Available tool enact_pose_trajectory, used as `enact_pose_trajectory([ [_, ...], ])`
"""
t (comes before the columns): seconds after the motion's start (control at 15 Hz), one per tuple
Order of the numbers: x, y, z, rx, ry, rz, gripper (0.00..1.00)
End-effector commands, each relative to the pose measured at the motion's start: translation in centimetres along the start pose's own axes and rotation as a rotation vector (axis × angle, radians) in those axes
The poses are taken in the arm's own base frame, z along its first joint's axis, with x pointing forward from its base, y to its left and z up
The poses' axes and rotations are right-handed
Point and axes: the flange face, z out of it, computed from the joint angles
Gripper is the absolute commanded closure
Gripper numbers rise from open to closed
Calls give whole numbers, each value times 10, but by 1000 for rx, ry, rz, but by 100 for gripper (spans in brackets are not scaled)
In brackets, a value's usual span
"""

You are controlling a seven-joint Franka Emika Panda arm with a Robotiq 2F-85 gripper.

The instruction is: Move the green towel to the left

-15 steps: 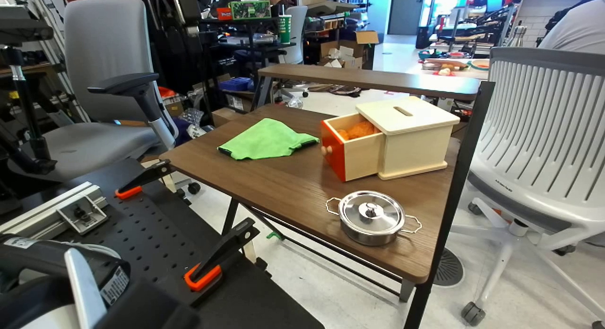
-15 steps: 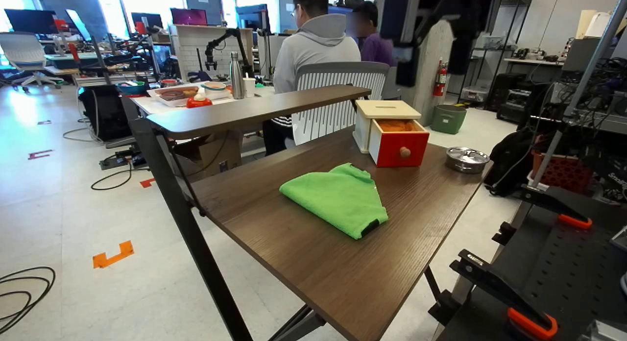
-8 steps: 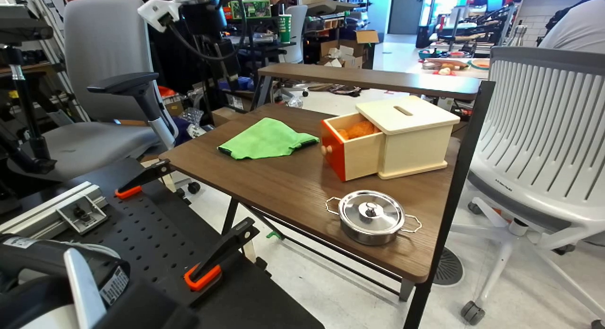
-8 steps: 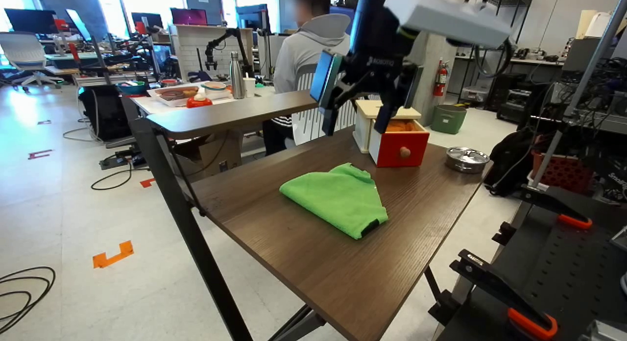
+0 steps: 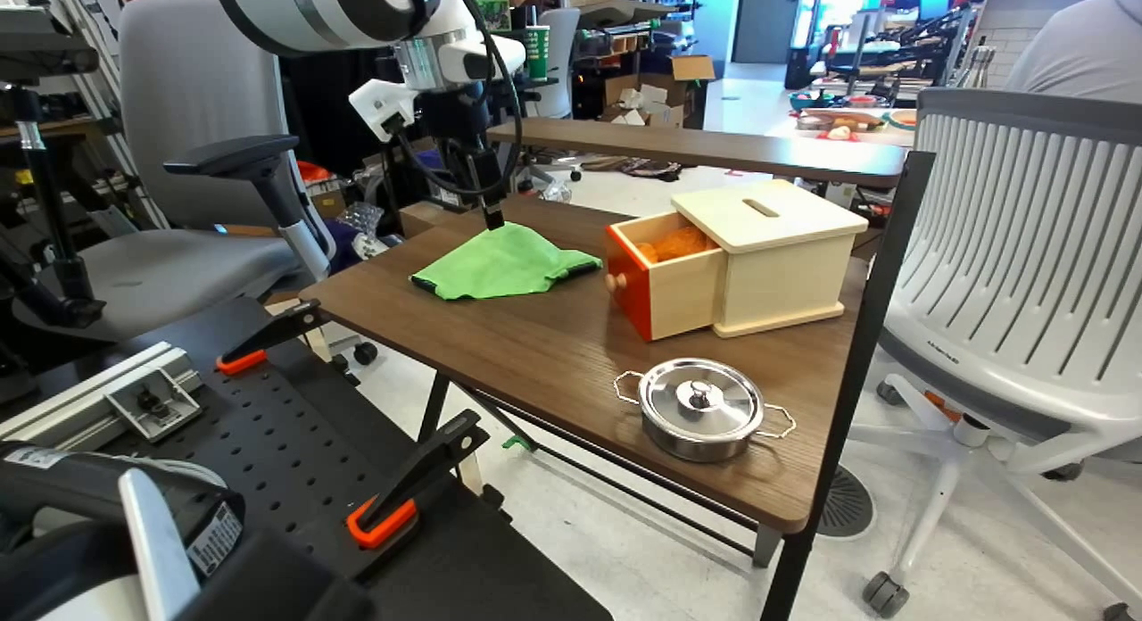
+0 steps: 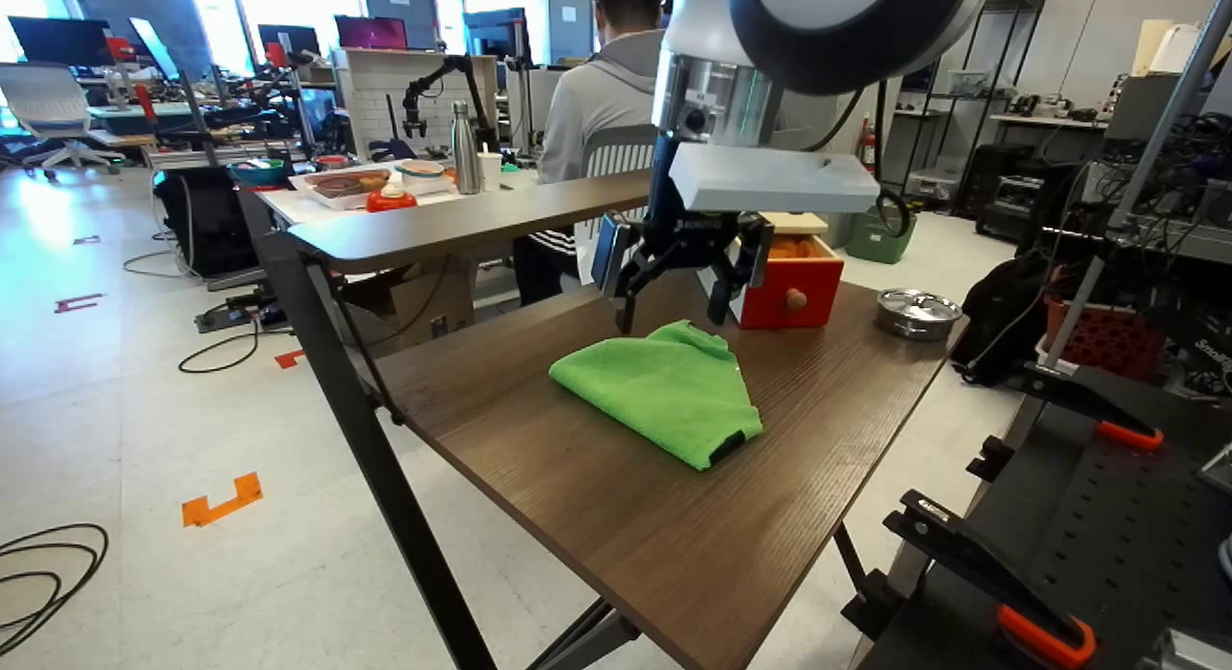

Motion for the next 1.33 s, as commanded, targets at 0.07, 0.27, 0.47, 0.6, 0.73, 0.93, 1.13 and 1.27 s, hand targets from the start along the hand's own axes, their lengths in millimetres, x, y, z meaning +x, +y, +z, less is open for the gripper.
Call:
enact_pose_trajectory([
  [0.07,12,-4,25,-66,-40,41,0],
  [0.27,16,-1,40,-108,-79,58,0],
  [0.47,19,0,50,-137,-112,63,0],
  [0.6,22,0,55,-151,-120,71,0],
  [0.73,25,0,62,-164,-133,78,0],
  [0.93,29,-1,74,-184,-129,81,0],
  [1.13,32,-5,88,-197,-139,83,0],
  [1.27,32,-14,96,-206,-144,70,0],
])
